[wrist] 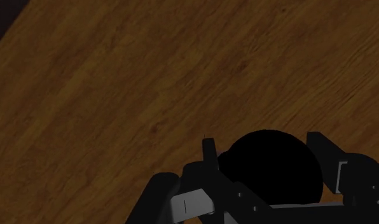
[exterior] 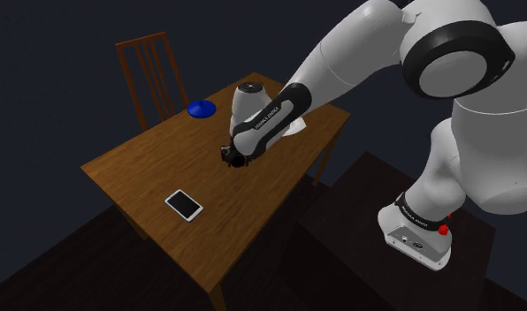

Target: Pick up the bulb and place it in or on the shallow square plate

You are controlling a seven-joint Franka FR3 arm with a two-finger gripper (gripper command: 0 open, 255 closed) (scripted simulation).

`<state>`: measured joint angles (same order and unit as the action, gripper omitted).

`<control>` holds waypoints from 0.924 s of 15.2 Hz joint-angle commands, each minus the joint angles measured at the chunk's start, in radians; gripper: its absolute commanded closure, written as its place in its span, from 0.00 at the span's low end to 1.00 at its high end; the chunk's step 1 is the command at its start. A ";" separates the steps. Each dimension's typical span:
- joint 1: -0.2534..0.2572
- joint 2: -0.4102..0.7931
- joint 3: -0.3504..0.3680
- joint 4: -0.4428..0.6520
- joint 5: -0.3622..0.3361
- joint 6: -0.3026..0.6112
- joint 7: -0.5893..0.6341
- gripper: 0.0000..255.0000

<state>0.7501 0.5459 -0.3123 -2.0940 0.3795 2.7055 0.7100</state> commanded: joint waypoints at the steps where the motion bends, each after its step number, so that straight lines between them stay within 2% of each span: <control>1: -0.033 -0.010 -0.002 -0.009 0.004 -0.002 -0.039 1.00; 7: -0.173 -0.008 0.002 0.002 0.026 -0.016 -0.193 1.00; 14: -0.333 0.024 0.003 0.068 0.048 -0.059 -0.360 1.00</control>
<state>0.4415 0.5613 -0.3120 -2.0370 0.4226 2.6499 0.3767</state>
